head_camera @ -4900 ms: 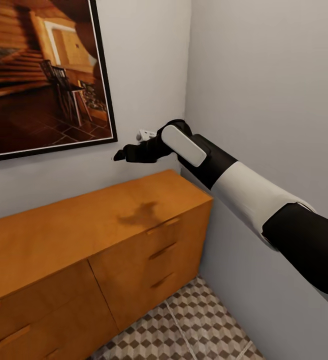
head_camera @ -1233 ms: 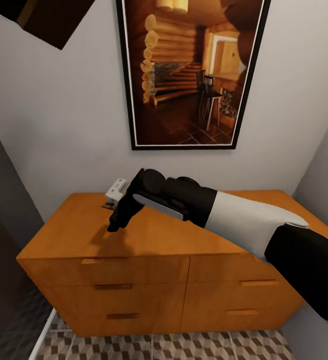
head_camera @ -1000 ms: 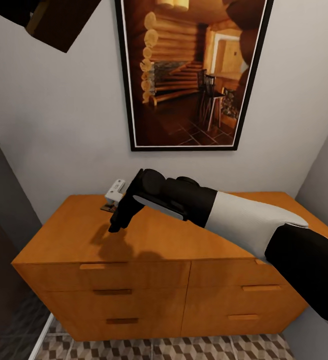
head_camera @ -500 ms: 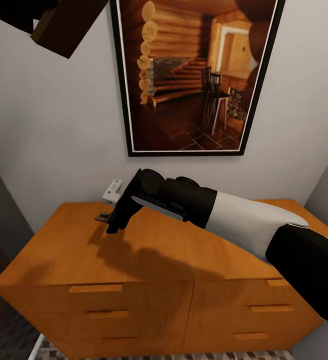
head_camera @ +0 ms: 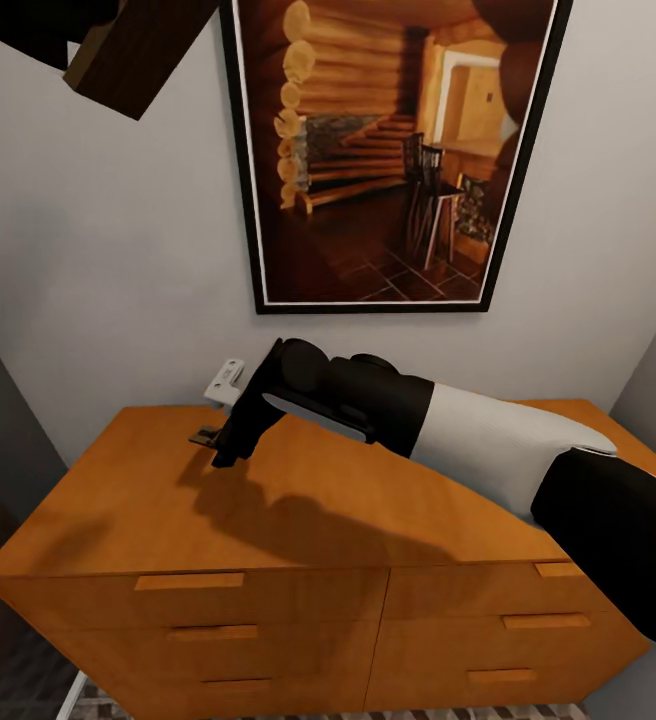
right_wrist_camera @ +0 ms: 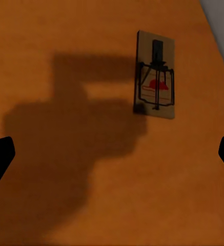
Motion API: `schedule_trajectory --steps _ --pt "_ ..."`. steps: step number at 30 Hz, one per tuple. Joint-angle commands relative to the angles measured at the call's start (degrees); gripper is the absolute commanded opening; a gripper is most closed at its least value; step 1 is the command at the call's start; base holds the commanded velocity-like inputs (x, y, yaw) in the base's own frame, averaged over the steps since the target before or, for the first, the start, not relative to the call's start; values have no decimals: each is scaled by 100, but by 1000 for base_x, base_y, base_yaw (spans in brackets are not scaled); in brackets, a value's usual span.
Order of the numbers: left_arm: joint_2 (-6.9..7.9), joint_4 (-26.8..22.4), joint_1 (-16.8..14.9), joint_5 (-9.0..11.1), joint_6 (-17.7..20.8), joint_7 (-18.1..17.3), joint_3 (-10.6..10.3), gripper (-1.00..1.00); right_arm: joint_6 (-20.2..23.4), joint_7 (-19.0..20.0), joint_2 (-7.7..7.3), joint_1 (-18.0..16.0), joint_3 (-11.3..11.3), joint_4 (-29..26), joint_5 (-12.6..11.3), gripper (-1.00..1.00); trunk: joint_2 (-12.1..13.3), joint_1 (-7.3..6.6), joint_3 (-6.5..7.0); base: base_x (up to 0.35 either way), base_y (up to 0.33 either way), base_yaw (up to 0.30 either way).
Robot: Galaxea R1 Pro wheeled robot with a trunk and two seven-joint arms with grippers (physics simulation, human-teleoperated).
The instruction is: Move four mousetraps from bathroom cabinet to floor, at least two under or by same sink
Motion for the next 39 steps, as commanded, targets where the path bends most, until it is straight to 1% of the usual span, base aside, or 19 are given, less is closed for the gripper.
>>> schedule_trajectory --steps 1,4,10,15,20,29,34,39 --pt "4 0 -21 40 22 -6 -31 -100 5 61 4 -6 4 -2 56 100 -3 0 -7 29 0 0" --pt "4 5 -21 39 22 -6 -31 -100 4 64 4 -3 5 -32 54 100 -3 0 -7 143 0 0" --pt "10 8 -21 39 22 -6 -31 -100 -3 110 4 -2 5 -59 41 100 -3 0 -7 294 0 0" --pt "12 4 -21 37 22 -6 -31 -100 -15 527 4 -2 5 -57 56 100 -3 0 -7 333 0 0" --pt "12 4 -21 39 22 -6 -31 -100 -18 638 4 -2 5 -55 61 100 -3 0 -7 304 0 0" --pt "12 -4 -21 46 22 -6 -31 -100 -121 690 4 5 -10 -16 35 100 -3 0 -7 45 0 0" --pt "13 -5 -21 47 22 -6 -31 -100 -419 829 4 14 -3 24 -16 100 -3 0 -7 2 0 0" --pt "13 -5 -21 48 22 -6 -31 -100 -517 905 4 16 2 104 -31 100 -3 0 -7 102 76 0"
